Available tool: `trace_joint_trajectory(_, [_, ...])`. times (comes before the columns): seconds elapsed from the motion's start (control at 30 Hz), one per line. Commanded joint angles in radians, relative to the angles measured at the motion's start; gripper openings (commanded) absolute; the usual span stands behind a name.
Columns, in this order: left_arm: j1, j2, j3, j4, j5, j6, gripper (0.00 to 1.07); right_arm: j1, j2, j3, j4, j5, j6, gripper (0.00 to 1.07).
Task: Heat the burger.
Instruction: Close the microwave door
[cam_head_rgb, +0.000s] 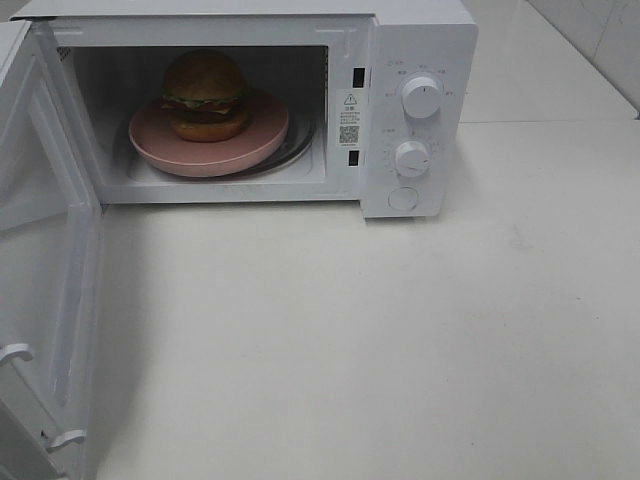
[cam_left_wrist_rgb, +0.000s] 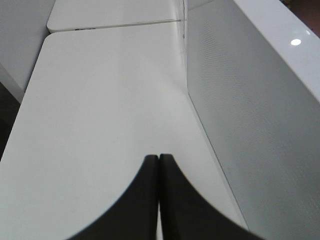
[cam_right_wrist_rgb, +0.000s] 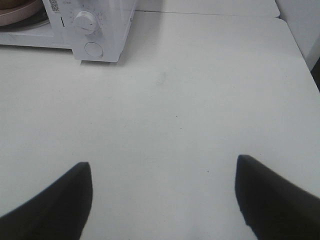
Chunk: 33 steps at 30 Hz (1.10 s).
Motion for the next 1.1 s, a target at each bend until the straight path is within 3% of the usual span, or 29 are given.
trace_joint_trajectory(0.03, [0.0,0.036,-0.007,0.014,-0.07,-0.009,0.0,-0.008,-0.027,0.001,-0.005,-0.008,-0.003,0.76])
trace_joint_trajectory(0.4, [0.079,0.217,0.011,-0.025,-0.225,-0.001,0.0,-0.008,-0.027,0.001,-0.005,-0.008,-0.003,0.76])
trace_joint_trajectory(0.73, [0.075,0.37,0.102,-0.2,-0.459,0.131,0.0,-0.008,-0.027,0.001,-0.005,-0.008,-0.003,0.76])
trace_joint_trajectory(0.77, [0.066,0.387,0.106,-0.221,-0.482,0.167,0.0,-0.008,-0.027,0.001,-0.005,-0.008,-0.003,0.76])
trace_joint_trajectory(0.87, [0.057,0.396,0.108,-0.233,-0.492,0.188,0.0,-0.008,-0.027,0.001,-0.005,-0.008,-0.003,0.76])
trace_joint_trajectory(0.93, [-0.009,0.424,0.108,-0.245,-0.516,0.244,0.0,-0.008,-0.027,0.001,-0.005,-0.008,-0.003,0.76])
trace_joint_trajectory(1.1, [-0.08,0.44,0.108,-0.245,-0.566,0.261,0.0,-0.008,-0.027,0.001,-0.005,-0.008,-0.003,0.76])
